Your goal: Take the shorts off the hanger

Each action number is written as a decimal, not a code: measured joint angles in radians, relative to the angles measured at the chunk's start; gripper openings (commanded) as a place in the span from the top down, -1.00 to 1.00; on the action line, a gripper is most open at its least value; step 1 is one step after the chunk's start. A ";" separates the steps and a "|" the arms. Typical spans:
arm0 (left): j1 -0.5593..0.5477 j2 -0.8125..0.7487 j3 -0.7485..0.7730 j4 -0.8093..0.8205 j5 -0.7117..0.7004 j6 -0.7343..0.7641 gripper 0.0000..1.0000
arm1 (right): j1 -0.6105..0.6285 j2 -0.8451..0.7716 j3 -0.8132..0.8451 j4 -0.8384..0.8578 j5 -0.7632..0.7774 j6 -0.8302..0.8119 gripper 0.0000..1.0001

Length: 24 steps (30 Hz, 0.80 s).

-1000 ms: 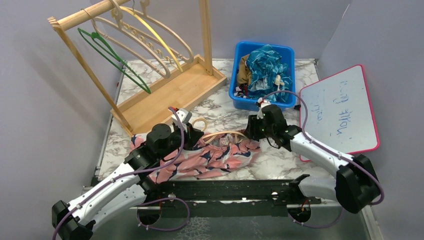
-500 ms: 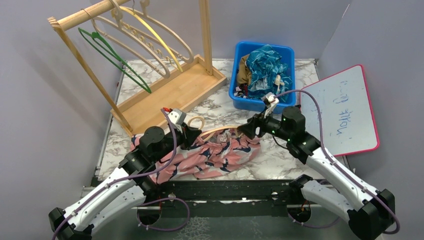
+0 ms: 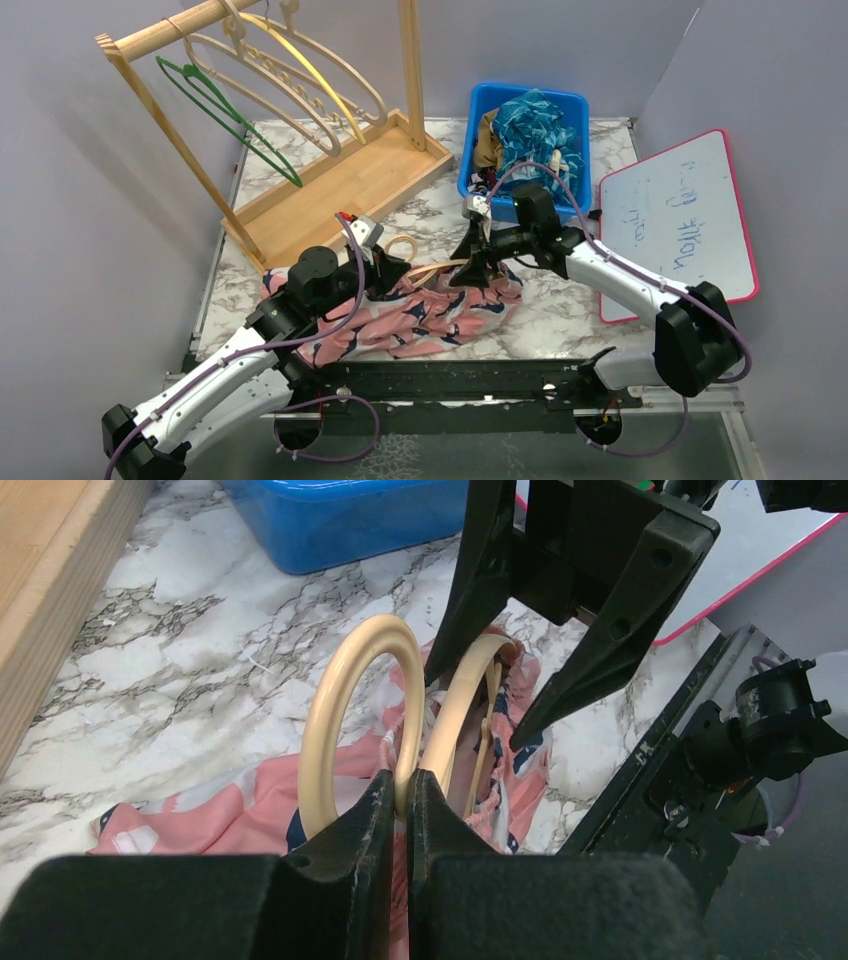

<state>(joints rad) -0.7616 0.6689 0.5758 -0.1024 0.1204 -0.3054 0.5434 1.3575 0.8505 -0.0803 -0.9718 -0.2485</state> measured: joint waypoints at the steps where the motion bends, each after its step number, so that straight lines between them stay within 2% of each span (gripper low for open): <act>1: 0.000 0.000 0.000 0.001 0.001 0.000 1.00 | 0.003 0.007 -0.001 -0.010 -0.011 -0.017 -0.16; 7: 0.000 0.000 0.000 0.011 0.007 0.000 1.00 | 0.006 -0.007 -0.037 0.042 -0.038 -0.030 0.85; 8: -0.001 0.001 0.000 0.012 0.005 -0.002 0.91 | 0.008 -0.015 -0.051 0.057 -0.050 -0.026 0.94; 11: 0.005 0.014 0.000 0.021 -0.002 -0.012 0.70 | 0.018 -0.053 -0.092 0.093 -0.051 0.002 0.98; 13: 0.002 0.026 0.000 0.035 -0.002 -0.016 0.46 | 0.019 -0.077 -0.115 0.115 -0.045 0.022 0.98; 18: 0.000 0.091 0.012 0.054 -0.020 -0.024 0.18 | 0.041 -0.144 -0.154 0.128 0.033 0.085 0.98; 22: 0.000 0.163 0.055 0.048 -0.043 -0.027 0.25 | 0.083 -0.197 -0.158 0.120 0.149 0.116 0.98; 24: 0.000 0.198 0.082 0.041 -0.056 -0.027 0.47 | 0.111 -0.218 -0.158 0.111 0.226 0.129 0.98</act>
<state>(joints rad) -0.7612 0.8665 0.6575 -0.0616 0.0643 -0.3328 0.6544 1.1393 0.6926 0.0307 -0.7456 -0.1196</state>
